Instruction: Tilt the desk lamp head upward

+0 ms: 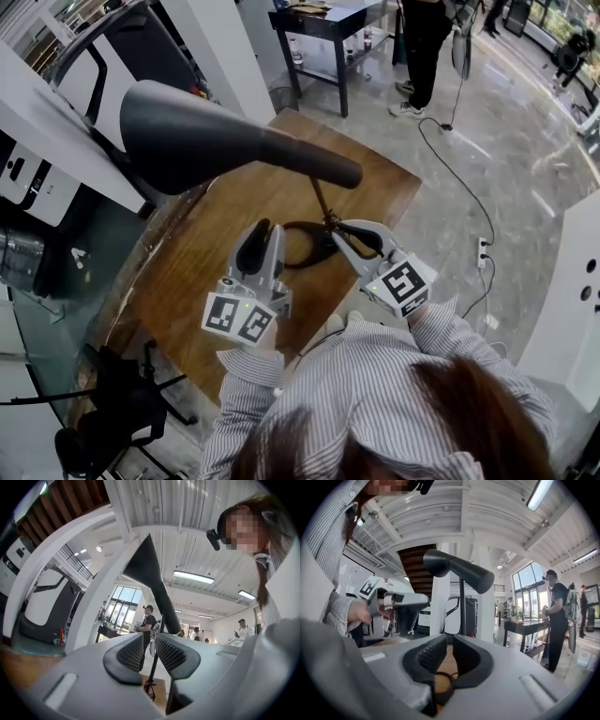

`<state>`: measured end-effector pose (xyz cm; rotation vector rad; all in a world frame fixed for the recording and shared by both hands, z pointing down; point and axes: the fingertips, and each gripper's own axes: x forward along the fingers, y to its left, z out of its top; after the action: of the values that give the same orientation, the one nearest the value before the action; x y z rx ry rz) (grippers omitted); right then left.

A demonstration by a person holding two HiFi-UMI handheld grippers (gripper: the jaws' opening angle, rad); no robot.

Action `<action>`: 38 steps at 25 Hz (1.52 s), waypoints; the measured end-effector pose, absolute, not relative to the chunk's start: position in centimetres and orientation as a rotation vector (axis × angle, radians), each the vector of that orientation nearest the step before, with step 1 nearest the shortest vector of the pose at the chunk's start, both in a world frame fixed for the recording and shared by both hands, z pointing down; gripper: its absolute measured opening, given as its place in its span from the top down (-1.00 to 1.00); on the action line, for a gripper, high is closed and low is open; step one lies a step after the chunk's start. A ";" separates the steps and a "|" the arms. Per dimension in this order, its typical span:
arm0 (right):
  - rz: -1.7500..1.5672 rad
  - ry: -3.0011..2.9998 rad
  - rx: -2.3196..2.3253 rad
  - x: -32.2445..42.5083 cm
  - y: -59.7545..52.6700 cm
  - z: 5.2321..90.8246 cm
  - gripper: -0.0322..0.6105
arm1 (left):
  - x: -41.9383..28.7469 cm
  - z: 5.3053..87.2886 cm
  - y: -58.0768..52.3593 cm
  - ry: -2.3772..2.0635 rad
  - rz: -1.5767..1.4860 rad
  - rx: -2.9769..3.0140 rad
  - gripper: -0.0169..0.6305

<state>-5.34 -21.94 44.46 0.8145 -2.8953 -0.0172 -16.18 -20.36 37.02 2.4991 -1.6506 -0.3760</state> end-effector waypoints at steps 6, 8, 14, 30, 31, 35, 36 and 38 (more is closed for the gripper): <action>0.031 -2.946 0.792 -5.0 -20.6 43.1 0.90 | -11.4 41.2 -20.7 -1.437 -0.292 2.539 0.87; 0.031 -2.942 0.790 -5.0 -20.4 43.1 0.90 | -10.4 42.0 -20.6 -1.404 -0.279 2.545 0.93; 0.088 -2.911 0.807 -4.6 -20.1 44.1 0.90 | -8.5 43.5 -20.2 -1.330 -0.262 2.503 0.93; 0.116 -2.893 0.840 -4.0 -20.2 44.4 0.90 | -7.8 44.2 -20.2 -1.273 -0.258 2.480 0.93; 0.115 -2.897 0.841 -4.0 -20.2 44.3 0.90 | -7.7 44.2 -20.2 -1.271 -0.260 2.478 0.93; 0.113 -2.905 0.839 -3.8 -20.0 43.9 0.90 | -7.5 43.9 -20.0 -1.272 -0.268 2.471 0.93; 0.112 -2.906 0.840 -3.8 -19.9 43.9 0.90 | -7.5 43.9 -20.0 -1.274 -0.268 2.471 0.93; 0.108 -2.907 0.840 -3.9 -19.9 43.8 0.90 | -7.6 43.9 -19.9 -1.277 -0.268 2.468 0.93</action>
<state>-3.87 -19.87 43.84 0.8397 -2.9071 0.1076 -7.59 -19.88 43.90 2.4684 -1.2767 -0.2681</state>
